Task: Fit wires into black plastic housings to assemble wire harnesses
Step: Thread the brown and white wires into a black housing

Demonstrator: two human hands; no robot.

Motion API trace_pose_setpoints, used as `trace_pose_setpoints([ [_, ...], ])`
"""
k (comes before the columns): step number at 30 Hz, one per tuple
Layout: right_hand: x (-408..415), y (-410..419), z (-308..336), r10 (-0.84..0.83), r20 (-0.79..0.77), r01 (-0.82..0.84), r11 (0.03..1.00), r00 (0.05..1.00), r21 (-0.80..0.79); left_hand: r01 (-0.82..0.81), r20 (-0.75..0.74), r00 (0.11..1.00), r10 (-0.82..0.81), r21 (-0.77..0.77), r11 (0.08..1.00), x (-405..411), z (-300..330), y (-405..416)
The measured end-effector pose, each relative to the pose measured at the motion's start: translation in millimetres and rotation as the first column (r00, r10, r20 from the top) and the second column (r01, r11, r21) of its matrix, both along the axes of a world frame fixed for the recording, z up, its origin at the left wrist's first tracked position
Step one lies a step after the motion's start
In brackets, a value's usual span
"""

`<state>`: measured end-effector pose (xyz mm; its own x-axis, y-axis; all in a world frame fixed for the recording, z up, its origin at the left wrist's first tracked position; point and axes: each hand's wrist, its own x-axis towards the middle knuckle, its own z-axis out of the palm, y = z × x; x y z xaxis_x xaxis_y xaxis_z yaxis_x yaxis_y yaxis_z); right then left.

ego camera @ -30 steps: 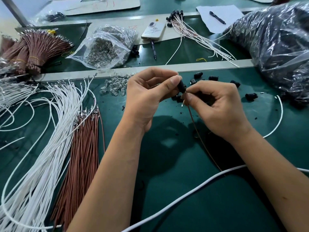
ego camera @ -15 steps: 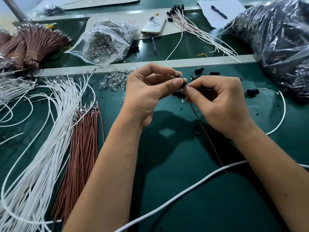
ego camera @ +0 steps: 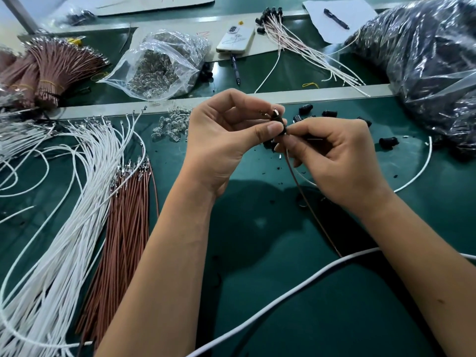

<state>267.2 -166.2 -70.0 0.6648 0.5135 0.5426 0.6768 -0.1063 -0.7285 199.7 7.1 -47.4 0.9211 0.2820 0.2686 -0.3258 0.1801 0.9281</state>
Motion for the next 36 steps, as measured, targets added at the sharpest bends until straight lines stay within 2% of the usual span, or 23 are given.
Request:
trace_pose_setpoints([
  [15, 3.6, -0.4, 0.3, 0.003, -0.061, 0.005, 0.992, 0.998, 0.124, -0.001, 0.034, 0.999, 0.000, 0.031, 1.000, -0.7, 3.5, -2.5],
  [29, 5.2, -3.6, 2.5, 0.022, -0.075, -0.012, 0.991, 0.997, 0.132, 0.009, 0.011, 1.000, -0.010, 0.036, 0.999, -1.6, 3.4, -3.9],
  [36, 6.2, -3.6, 2.0, 0.014, -0.053, -0.010, 0.997, 0.999, 0.081, -0.019, -0.065, 0.998, 0.022, 0.047, 0.999, -0.2, 0.9, -1.8],
])
